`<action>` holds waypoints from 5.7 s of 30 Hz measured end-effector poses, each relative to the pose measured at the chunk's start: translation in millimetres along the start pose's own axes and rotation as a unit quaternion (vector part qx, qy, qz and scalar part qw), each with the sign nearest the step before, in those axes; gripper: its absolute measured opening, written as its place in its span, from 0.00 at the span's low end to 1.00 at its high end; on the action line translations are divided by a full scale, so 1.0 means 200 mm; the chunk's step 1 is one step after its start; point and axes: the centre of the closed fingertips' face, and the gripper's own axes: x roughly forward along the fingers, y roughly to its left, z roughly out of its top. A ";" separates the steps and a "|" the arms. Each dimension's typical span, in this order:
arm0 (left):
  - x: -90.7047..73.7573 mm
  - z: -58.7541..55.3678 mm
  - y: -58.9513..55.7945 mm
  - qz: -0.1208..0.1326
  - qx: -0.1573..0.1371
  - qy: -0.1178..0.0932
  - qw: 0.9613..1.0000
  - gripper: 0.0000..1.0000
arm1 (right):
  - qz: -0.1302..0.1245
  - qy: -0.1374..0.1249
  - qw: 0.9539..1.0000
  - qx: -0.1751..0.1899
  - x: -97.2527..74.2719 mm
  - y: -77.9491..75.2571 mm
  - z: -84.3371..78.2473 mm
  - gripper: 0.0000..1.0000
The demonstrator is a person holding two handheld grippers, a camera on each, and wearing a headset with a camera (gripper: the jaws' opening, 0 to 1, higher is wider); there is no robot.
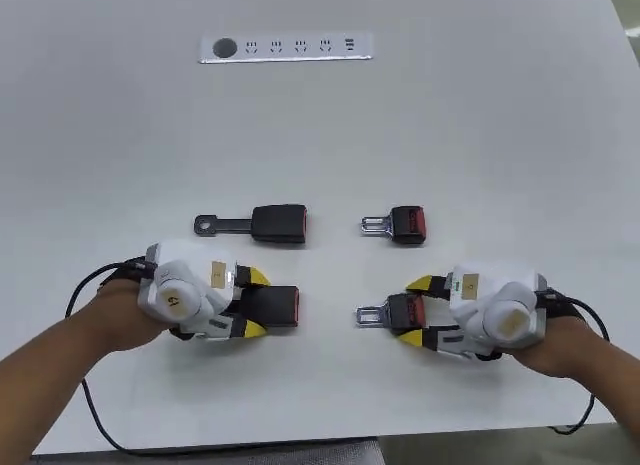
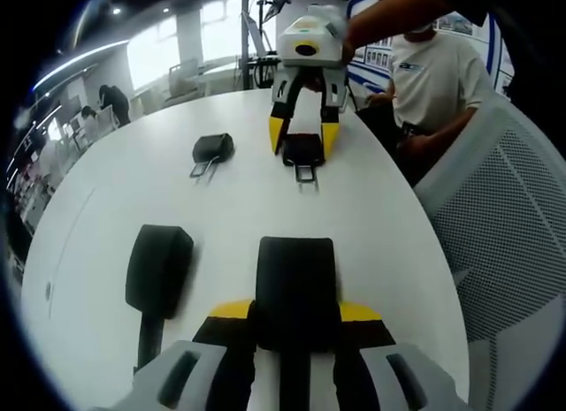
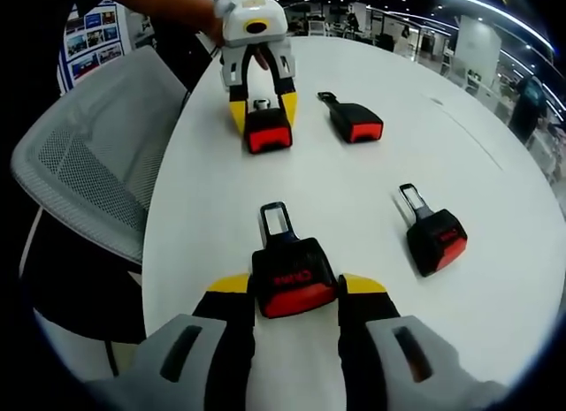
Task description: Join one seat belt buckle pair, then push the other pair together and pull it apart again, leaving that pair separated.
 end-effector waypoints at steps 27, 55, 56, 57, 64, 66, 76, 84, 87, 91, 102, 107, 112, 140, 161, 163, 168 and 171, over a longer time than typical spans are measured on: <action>0.00 -0.01 0.01 -0.001 -0.001 0.021 1.000 0.34 | -0.008 -0.028 0.999 0.027 0.14 0.02 0.18 0.34; 0.01 0.00 0.01 -0.003 -0.001 0.035 0.999 0.34 | -0.014 -0.032 0.999 0.029 0.28 0.04 0.30 0.34; 0.01 0.00 0.01 -0.002 -0.002 0.035 0.999 0.34 | -0.015 -0.033 0.999 0.030 0.28 0.04 0.30 0.34; 0.01 0.00 0.00 -0.001 -0.007 0.034 0.999 0.34 | -0.015 -0.034 0.999 0.031 0.28 0.05 0.31 0.34; 0.01 0.00 0.01 0.000 -0.010 0.033 0.999 0.33 | -0.017 -0.038 0.998 0.038 0.29 0.04 0.31 0.34; 0.01 0.00 0.01 0.001 -0.016 0.031 0.999 0.33 | -0.020 -0.037 0.998 0.037 0.30 0.05 0.32 0.33; 0.01 0.01 0.00 -0.006 -0.003 0.042 0.999 0.33 | -0.033 -0.047 0.997 0.041 0.34 0.08 0.39 0.33; 0.00 0.01 0.00 -0.007 -0.003 0.047 0.999 0.33 | -0.036 -0.044 0.998 0.040 0.32 0.08 0.37 0.33; 0.00 0.01 -0.01 -0.006 -0.006 0.044 0.999 0.33 | -0.040 -0.044 0.997 0.040 0.32 0.08 0.37 0.33; 0.01 0.00 0.00 -0.004 -0.008 0.042 0.999 0.33 | -0.041 -0.045 0.997 0.037 0.33 0.08 0.37 0.33; 0.01 0.00 0.00 -0.002 -0.015 0.029 0.999 0.33 | -0.030 -0.053 0.998 0.017 0.32 0.08 0.37 0.33; 0.01 0.00 0.00 -0.012 -0.014 0.028 0.999 0.33 | -0.023 -0.054 0.998 0.010 0.33 0.08 0.36 0.32; 0.01 0.00 0.00 -0.016 -0.019 0.020 1.000 0.33 | -0.021 -0.071 0.997 0.010 0.32 0.08 0.36 0.32; 0.00 0.01 -0.01 -0.020 -0.047 -0.026 0.998 0.33 | -0.012 -0.105 0.994 0.015 0.28 0.09 0.37 0.31; 0.01 0.01 -0.01 -0.009 -0.026 0.021 0.999 0.34 | -0.019 -0.084 0.996 0.010 0.28 0.09 0.37 0.33; 0.01 0.01 -0.01 -0.006 -0.025 0.029 0.999 0.34 | -0.019 -0.078 0.997 0.007 0.29 0.09 0.37 0.33; 0.02 0.01 0.00 -0.001 -0.033 0.037 0.999 0.34 | -0.017 -0.070 0.997 0.006 0.29 0.08 0.36 0.34; 0.02 0.01 0.00 -0.003 -0.033 0.043 0.999 0.34 | -0.017 -0.066 0.998 0.003 0.29 0.08 0.36 0.34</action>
